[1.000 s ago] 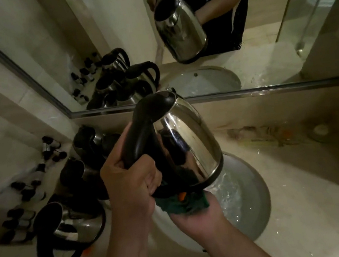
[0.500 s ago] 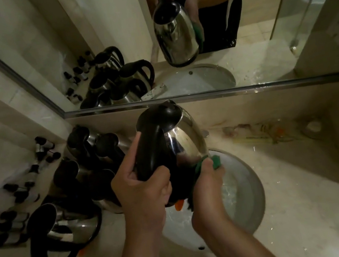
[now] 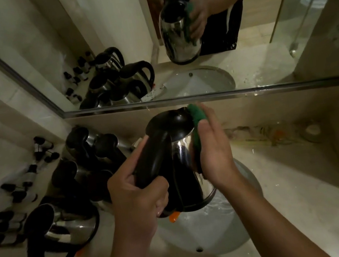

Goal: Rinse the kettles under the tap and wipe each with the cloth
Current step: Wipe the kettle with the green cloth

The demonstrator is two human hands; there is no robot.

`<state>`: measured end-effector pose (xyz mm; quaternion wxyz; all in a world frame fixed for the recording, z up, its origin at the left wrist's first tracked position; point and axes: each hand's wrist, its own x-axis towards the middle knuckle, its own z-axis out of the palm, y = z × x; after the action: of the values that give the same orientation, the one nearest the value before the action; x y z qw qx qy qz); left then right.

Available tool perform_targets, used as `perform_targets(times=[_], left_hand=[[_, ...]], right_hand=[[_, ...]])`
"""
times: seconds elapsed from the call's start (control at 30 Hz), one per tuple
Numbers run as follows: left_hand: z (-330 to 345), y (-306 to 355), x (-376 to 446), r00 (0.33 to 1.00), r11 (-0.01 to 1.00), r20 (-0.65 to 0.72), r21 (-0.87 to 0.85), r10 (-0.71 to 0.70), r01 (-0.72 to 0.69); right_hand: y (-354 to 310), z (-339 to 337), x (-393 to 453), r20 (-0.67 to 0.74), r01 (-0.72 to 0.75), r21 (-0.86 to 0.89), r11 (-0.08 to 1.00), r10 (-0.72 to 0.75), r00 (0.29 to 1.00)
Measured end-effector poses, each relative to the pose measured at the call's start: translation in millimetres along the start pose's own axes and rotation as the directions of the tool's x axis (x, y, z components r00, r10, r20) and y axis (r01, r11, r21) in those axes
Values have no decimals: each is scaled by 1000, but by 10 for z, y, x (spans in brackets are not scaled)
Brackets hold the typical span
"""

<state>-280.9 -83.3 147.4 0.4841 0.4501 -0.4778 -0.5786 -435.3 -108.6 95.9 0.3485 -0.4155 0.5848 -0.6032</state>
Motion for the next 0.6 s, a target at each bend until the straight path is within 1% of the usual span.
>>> perform_targets(times=[0.03,0.07,0.1,0.13,0.17,0.2,0.23,0.27,0.3,0.33,0.37,0.4,0.43,0.47,0.5,0.53,0.57,0.6], left_hand=[[-4,-12,-5,1000,1000,-1,-12,-11,11],[-11,-22,-11,1000,999,-1,-25,-21,21],[-19,-28,-16,1000,999,2,-41,-31,31],[-27,-32,-23,999,998,9,-56,-39,39],[-33,-37,-29,999,997,18,-66,-44,45],[-36,-42,-40,999,997,26,-68,-46,48],[-34,-47,-52,998,997,32,-62,-49,51],[-31,-51,-63,998,997,34,-56,-56,58],[-32,-58,-70,997,996,28,-53,-66,68],[-33,-71,-77,997,995,19,-53,-78,79],[-39,-85,-83,996,995,11,-57,-87,87],[-46,-95,-88,996,994,8,-63,-90,90],[-51,-103,-90,996,993,10,-70,-89,90],[-55,-112,-87,996,993,14,-74,-87,88],[-57,-124,-85,996,994,16,-76,-83,84],[-62,-138,-90,997,994,8,-78,-81,82],[-61,-151,-97,997,993,-4,-84,-83,82],[-66,-157,-107,996,992,-8,-90,-84,83]], right_hand=[[-65,34,-62,30,150,-149,977,-148,989],[-73,70,-146,83,309,-324,894,-298,951],[-49,100,-227,155,452,-451,770,-431,889],[1,89,-287,237,561,-506,656,-519,821],[52,47,-286,303,630,-512,584,-563,769],[81,-4,-230,338,663,-486,569,-578,743],[92,-55,-152,337,642,-433,633,-547,766],[96,-98,-56,288,546,-355,759,-466,836],[69,-114,36,230,396,-246,885,-343,911],[47,-112,99,198,274,-180,945,-238,951],[15,-85,96,196,238,-189,953,-201,960],[-11,-45,29,212,298,-263,918,-247,946],[13,-4,-72,248,424,-372,826,-351,903],[27,31,-193,303,551,-456,699,-460,835],[59,50,-301,362,642,-498,582,-534,765],[126,52,-389,398,695,-512,506,-577,713],[233,43,-455,410,720,-515,466,-604,684],[357,20,-503,399,721,-524,453,-618,678]])
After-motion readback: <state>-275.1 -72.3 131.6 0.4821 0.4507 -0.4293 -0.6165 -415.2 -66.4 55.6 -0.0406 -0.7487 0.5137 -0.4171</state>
